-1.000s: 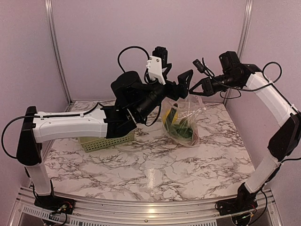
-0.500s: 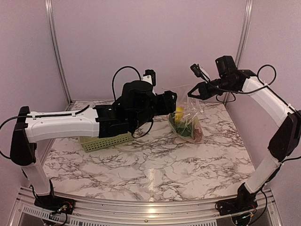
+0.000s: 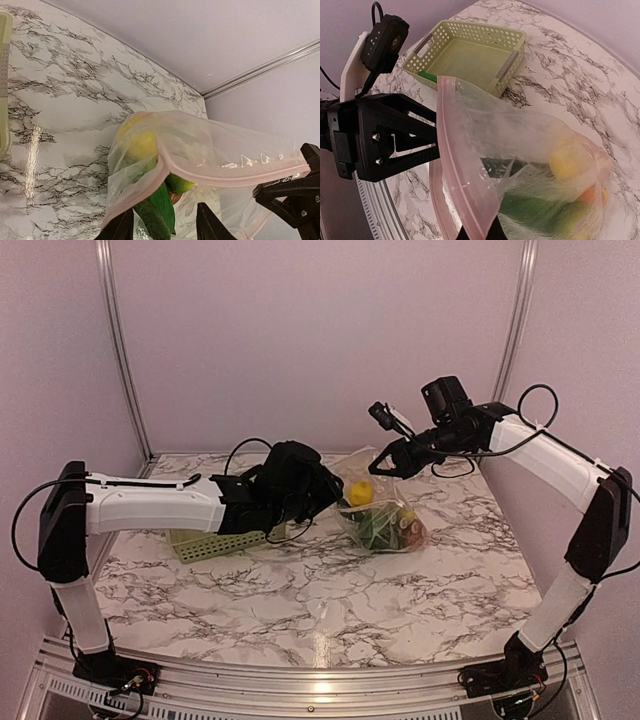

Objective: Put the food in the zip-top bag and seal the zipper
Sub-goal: Place the fake vegetable in the zipper food storage bag, then pass from the right arm to the left

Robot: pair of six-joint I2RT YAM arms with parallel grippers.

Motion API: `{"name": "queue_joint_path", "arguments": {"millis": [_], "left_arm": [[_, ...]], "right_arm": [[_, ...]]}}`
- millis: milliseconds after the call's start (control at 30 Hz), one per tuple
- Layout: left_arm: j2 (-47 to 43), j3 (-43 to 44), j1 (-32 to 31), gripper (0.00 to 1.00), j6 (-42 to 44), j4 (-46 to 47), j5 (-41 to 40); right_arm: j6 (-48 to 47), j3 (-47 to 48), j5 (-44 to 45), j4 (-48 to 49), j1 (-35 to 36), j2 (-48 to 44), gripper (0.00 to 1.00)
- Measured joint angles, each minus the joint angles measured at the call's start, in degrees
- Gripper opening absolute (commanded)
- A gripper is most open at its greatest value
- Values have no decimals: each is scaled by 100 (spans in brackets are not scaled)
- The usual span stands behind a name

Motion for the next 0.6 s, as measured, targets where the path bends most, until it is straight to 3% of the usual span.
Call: {"name": "queue_joint_path", "arguments": {"millis": [200,367,600], "left_arm": [[177,-4,22,38,-229,7,378],[127,-13,24,50,92,26,481],[-903,-826,-262,52,273,-17,-46]], "right_arm": [[-2,0,46,42,4,0,0],[-26,-2,153,61,4,0,0],[-66,-2,216,63,4,0,0]]}}
